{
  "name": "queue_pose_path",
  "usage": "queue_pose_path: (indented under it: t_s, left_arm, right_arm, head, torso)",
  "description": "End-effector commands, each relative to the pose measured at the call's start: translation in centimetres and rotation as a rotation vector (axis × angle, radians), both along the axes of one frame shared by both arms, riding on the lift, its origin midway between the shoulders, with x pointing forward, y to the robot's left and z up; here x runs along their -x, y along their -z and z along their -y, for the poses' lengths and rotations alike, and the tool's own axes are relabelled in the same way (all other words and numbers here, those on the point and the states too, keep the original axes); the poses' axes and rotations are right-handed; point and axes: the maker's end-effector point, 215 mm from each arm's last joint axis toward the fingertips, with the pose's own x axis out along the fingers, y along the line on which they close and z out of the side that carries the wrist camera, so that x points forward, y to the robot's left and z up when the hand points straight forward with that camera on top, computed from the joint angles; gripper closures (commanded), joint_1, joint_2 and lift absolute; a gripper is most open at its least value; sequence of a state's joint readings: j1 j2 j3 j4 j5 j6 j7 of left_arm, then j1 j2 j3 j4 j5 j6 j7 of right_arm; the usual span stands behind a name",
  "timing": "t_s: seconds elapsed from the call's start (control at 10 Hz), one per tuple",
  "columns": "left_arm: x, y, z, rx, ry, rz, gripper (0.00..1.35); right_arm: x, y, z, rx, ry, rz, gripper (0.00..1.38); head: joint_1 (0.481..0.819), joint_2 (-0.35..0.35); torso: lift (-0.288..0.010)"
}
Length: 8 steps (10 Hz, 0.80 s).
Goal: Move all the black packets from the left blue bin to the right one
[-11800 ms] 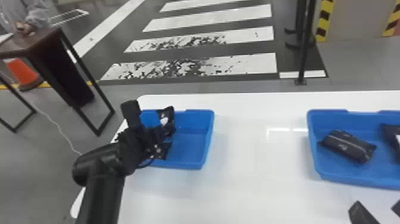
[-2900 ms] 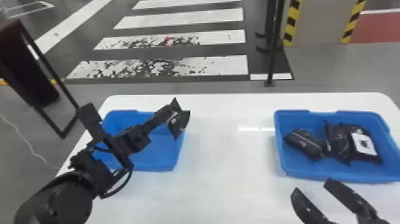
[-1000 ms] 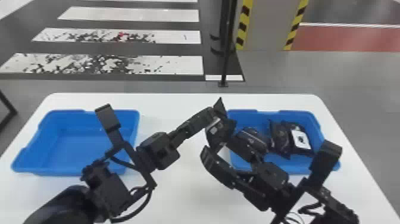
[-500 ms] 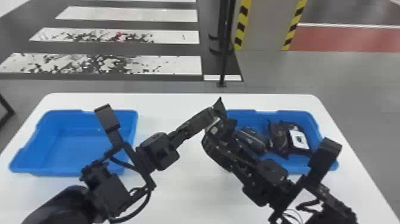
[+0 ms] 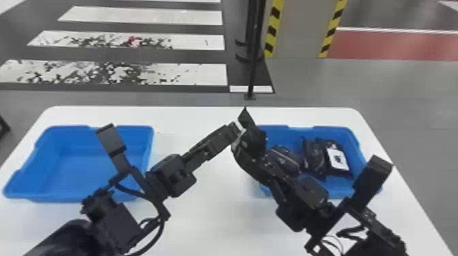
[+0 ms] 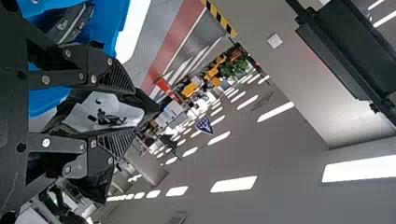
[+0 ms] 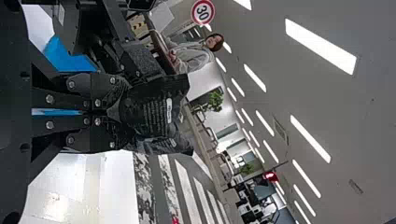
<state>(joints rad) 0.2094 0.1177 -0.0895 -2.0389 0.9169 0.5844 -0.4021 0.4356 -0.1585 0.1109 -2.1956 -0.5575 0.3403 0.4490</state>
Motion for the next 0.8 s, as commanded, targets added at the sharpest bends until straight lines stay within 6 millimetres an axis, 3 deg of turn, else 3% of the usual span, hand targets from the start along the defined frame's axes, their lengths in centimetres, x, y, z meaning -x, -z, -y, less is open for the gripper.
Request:
queue_pose_path:
  t_s: [0.0,0.2,0.5,0.7]
  left_arm:
    - [-0.5,-0.2,-2.8,0.000,-0.074,0.014,0.09]
    - [0.5,-1.1,-6.5,-0.038,-0.170,0.050,0.14]
    - [4.0,-2.1,-8.6,-0.054,-0.232,0.064,0.15]
    - [5.7,-1.4,-9.6,-0.041,-0.259,0.026,0.15]
  right_arm:
    - [-0.7,0.4,0.8,0.012,0.017,-0.003,1.27]
    - [-3.4,2.8,4.3,0.093,0.087,-0.013,1.27]
    - [-8.7,5.7,12.0,0.240,0.219,-0.025,1.27]
    - [-11.3,8.1,16.0,0.326,0.279,-0.058,1.27]
  head:
    - [0.695,-0.044]
    - [0.695,-0.012]
    - [0.695,-0.033]
    - [0.695,-0.074]
  torso:
    - [-0.140]
    - [-0.140]
    - [-0.140]
    - [-0.140]
